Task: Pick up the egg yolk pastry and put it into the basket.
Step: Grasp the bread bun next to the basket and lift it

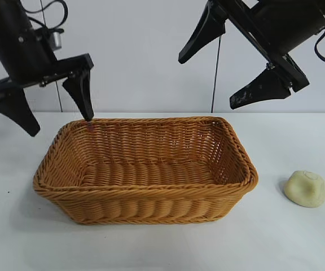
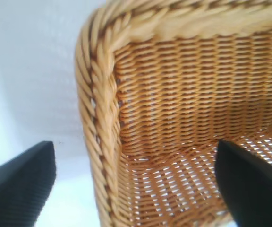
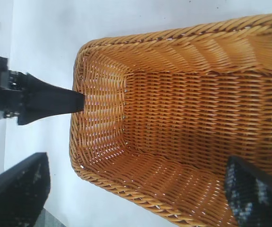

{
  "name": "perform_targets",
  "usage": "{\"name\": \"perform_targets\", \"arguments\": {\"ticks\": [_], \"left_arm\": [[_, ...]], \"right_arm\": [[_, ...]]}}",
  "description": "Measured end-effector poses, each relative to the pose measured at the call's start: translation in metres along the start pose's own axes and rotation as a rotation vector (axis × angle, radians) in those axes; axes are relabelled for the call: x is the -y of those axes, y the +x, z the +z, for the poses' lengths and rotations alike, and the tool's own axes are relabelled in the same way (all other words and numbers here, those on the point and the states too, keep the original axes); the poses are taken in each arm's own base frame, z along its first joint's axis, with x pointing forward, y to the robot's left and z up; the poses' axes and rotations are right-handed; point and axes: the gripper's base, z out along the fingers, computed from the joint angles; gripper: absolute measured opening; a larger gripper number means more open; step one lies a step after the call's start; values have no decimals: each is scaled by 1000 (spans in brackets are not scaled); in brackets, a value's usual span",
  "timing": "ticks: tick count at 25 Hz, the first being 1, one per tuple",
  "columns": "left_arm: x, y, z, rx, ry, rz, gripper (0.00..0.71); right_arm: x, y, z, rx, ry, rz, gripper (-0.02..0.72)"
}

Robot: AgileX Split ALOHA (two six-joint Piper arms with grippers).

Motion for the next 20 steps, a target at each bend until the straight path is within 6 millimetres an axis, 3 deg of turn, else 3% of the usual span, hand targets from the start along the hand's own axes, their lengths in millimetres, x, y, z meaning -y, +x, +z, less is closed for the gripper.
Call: {"name": "perform_targets", "arguments": {"ticks": [3, 12, 20], "left_arm": [[-13, -1, -3, -6, -37, -13, 675], [-86, -1, -11, -7, -86, -164, 668], [-84, 28, -32, -10, -86, -138, 668]], "right_arm": [[0, 0, 0, 0, 0, 0, 694], [0, 0, 0, 0, 0, 0, 694], [0, 0, 0, 0, 2, -2, 694]]}}
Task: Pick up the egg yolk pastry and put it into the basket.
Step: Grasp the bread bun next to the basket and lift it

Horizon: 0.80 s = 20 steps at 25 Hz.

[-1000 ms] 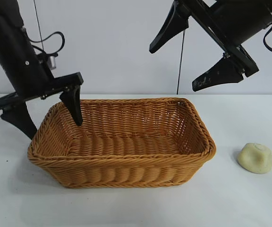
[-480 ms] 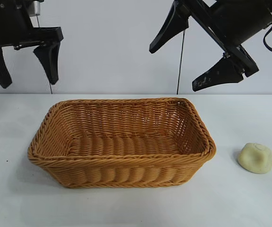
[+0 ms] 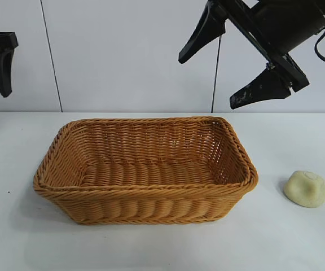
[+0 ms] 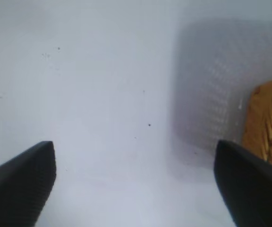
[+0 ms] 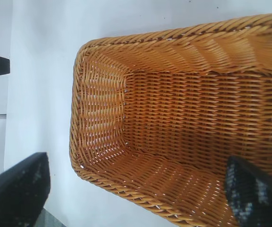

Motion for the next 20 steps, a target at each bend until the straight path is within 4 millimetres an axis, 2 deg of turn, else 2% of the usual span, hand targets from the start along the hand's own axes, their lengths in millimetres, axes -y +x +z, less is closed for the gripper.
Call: {"name": "perform_targets", "arguments": {"ticks": [6, 12, 16, 20], "left_arm": [[-2, 56, -28, 1, 0, 21, 666], [-5, 137, -65, 85, 4, 34, 666], [-8, 191, -76, 148, 7, 37, 666], [-11, 239, -72, 211, 10, 39, 666]], "right_arm": [[1, 0, 0, -1, 6, -6, 694], [1, 0, 0, -2, 8, -7, 694], [1, 0, 0, -2, 8, -7, 694], [1, 0, 0, -2, 8, -7, 694]]}}
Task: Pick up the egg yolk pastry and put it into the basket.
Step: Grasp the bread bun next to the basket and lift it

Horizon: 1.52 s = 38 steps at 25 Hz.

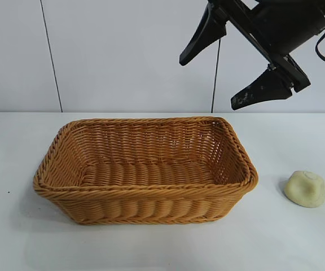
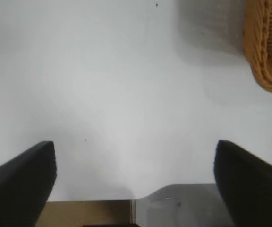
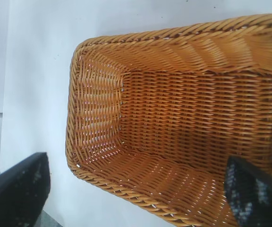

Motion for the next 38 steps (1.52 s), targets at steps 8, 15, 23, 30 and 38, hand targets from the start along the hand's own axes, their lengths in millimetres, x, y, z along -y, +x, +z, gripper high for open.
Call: {"name": "perform_targets", "arguments": {"ticks": [8, 15, 23, 30, 38], "left_arm": [[-2, 68, 4, 256, 6, 6, 666], [-3, 90, -8, 422, 12, 15, 666], [-3, 117, -24, 627, 19, 24, 666], [-3, 132, -30, 731, 23, 28, 666], [-3, 132, -30, 732, 23, 29, 666]], "right_arm": [[0, 0, 0, 0, 0, 0, 694], [0, 0, 0, 0, 0, 0, 694], [0, 0, 0, 0, 0, 0, 694], [2, 3, 0, -36, 17, -24, 694], [7, 2, -8, -100, 153, -120, 694]]}}
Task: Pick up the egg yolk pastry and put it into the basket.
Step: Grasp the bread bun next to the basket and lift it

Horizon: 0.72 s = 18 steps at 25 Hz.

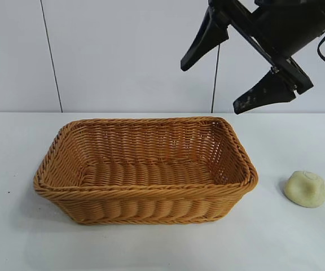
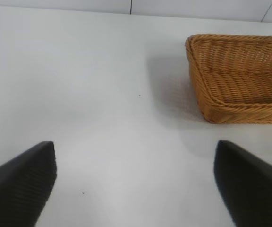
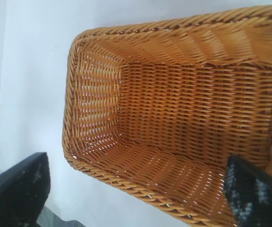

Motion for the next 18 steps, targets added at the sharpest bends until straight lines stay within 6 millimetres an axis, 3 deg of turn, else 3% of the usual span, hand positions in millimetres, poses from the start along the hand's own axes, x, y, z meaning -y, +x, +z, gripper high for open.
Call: {"name": "perform_targets", "arguments": {"ticks": [8, 14, 18], "left_arm": [[0, 0, 0, 0, 0, 0, 666], [0, 0, 0, 0, 0, 0, 666], [0, 0, 0, 0, 0, 0, 666]], "right_arm": [[19, -10, -22, -28, 333, -42, 694], [33, -9, -15, -88, 422, -30, 694], [54, -15, -9, -88, 438, 30, 694]]}}
